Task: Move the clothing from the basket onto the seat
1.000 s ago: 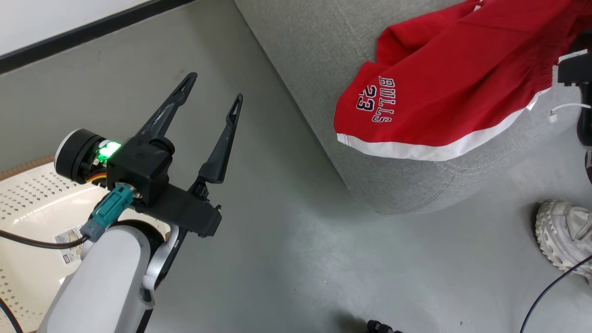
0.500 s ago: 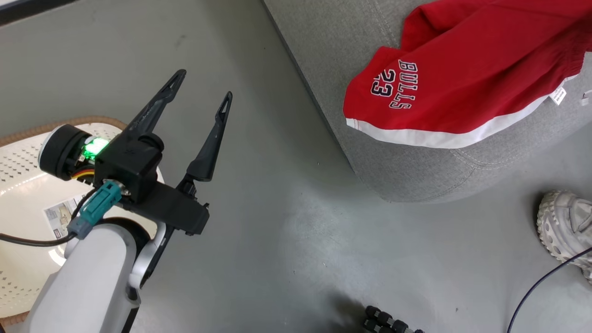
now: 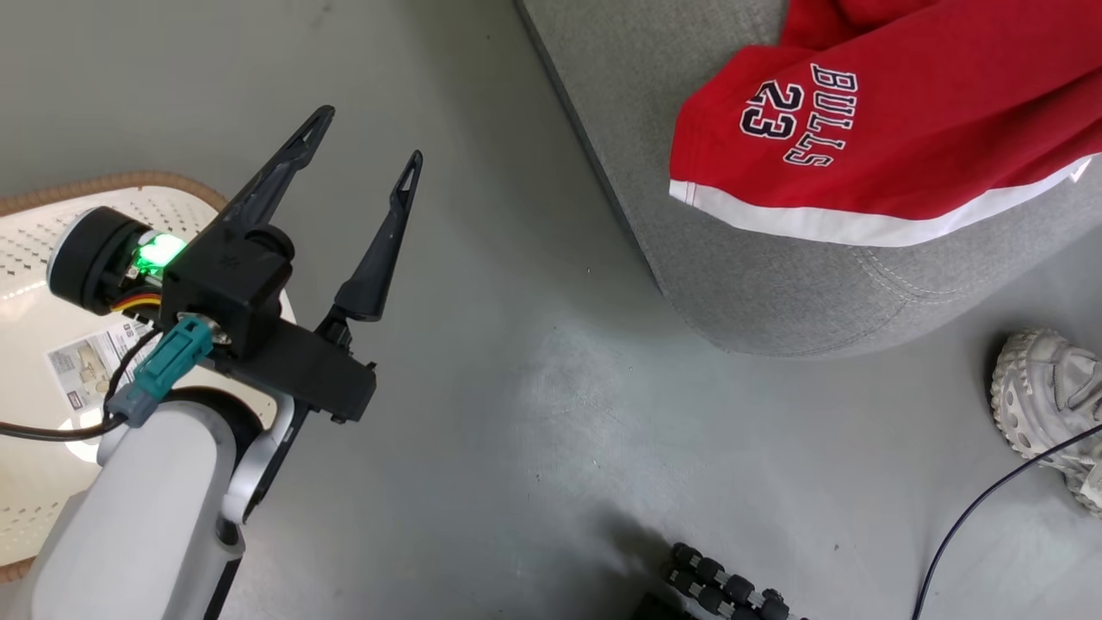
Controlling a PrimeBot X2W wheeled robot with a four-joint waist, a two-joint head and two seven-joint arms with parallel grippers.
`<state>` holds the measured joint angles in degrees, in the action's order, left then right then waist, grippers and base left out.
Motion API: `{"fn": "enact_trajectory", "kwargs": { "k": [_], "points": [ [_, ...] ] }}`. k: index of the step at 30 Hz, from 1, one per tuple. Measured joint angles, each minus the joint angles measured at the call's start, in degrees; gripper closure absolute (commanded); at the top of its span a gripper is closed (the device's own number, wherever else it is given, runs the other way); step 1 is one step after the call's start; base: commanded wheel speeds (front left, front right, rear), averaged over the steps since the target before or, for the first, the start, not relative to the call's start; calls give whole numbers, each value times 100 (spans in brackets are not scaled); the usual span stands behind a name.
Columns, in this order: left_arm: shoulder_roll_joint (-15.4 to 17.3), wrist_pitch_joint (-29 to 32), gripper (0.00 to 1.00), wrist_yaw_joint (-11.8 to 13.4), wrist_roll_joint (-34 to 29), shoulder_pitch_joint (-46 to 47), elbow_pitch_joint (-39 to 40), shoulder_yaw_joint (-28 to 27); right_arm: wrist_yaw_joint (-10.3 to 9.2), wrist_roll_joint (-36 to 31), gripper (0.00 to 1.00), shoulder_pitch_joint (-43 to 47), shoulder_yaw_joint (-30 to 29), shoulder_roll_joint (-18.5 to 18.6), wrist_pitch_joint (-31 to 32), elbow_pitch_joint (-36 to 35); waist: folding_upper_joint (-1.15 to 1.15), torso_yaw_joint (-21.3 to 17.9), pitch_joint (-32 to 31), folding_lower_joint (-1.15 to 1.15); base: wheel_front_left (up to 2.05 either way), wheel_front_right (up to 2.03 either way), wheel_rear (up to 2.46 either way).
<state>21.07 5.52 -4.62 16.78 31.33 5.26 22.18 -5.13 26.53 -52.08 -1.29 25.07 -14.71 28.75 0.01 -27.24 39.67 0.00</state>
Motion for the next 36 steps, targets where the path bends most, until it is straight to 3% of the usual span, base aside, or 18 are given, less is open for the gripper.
{"fn": "enact_trajectory", "kwargs": {
  "k": [15,22,36],
  "points": [
    [215,147,0,-47,-24,7,107,-43,-135,178,100,-167,-441,-75,-1,682,0,44,422,0,0,0,0],
    [287,196,0,-49,-25,8,145,-53,-148,178,100,-170,-439,-364,-1,812,-1,30,570,-1,0,0,0],
    [323,202,0,-51,-25,8,145,-75,-127,227,100,-314,-333,-537,0,1503,-1,58,674,-1,0,0,0]
  ]
}}
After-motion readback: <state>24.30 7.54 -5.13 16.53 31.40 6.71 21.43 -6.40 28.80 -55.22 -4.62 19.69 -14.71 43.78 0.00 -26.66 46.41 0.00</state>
